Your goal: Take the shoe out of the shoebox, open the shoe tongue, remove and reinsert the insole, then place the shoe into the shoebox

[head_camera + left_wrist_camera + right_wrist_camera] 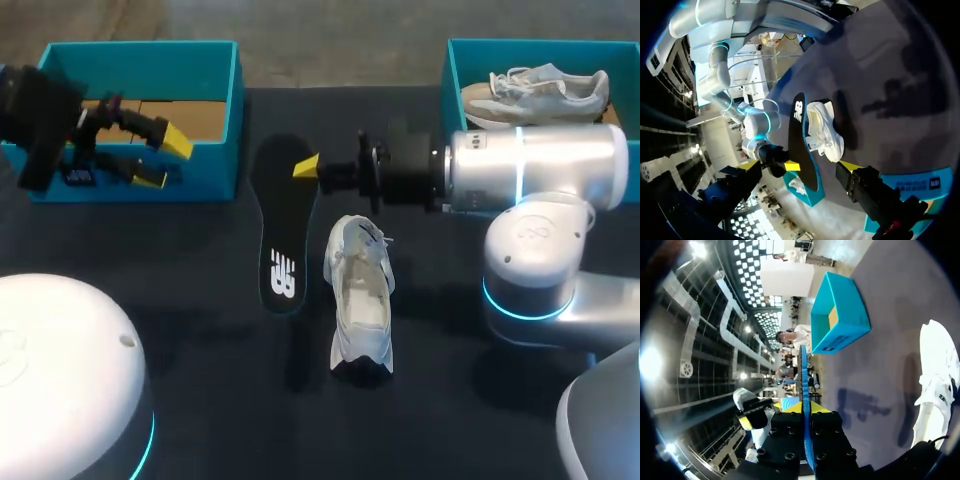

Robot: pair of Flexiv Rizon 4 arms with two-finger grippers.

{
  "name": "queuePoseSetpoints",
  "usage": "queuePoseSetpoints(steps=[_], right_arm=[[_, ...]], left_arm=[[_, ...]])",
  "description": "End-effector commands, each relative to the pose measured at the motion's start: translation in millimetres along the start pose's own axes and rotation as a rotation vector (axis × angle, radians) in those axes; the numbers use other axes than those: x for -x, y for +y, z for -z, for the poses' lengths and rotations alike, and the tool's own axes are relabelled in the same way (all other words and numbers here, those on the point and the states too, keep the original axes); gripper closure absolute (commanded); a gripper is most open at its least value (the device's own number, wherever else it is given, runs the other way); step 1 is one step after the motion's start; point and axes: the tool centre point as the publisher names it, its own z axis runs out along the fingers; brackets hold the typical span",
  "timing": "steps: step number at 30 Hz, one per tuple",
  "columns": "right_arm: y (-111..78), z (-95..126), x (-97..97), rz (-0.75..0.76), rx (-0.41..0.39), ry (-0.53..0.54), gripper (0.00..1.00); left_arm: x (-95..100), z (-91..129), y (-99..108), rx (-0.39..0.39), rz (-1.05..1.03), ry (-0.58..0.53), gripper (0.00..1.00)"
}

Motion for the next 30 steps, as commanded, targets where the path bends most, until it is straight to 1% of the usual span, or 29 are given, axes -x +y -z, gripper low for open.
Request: queuePoseSetpoints(steps=[1,16,17,18,19,20,25,29,30], right_arm=[[-1.5,-3,3.9,-0.011,0.019,0.002,1.0],[-1.7,-2,4.5,-0.019,0.023,0.004,1.0],[-2.1,-2,5.8,-0.012,0.029,-0.003,1.0],[-2.0,-1,6.3,-0.006,0.044,-0.006,1.0],[-1.7,0,6.7,-0.001,0.049,-0.014,1.0],[-1.3,0,8.1,0.004,0.049,-0.013,1.0],[1.7,-1,14.9,0.013,0.066,-0.037,1.0],[2.5,-1,20.3,0.012,0.063,-0.047,1.0],[2.1,0,21.2,0.003,0.053,-0.044,1.0]], left_arm=[[12.8,-5,24,-0.194,-0.081,0.116,0.0],[12.8,-5,26,-0.192,-0.078,0.12,0.0],[18.8,-12,28,-0.204,-0.021,0.187,0.0],[21.4,-17,31,-0.206,-0.03,0.241,0.0],[25.1,-19,30,-0.22,-0.041,0.255,0.0],[30.9,-23,33,-0.201,0.001,0.315,0.0],[45.8,-30,43,-0.161,0.012,0.469,0.0],[51.7,-34,52,-0.129,0.012,0.53,0.0],[52.8,-36,52,-0.136,0.01,0.52,0.0]])
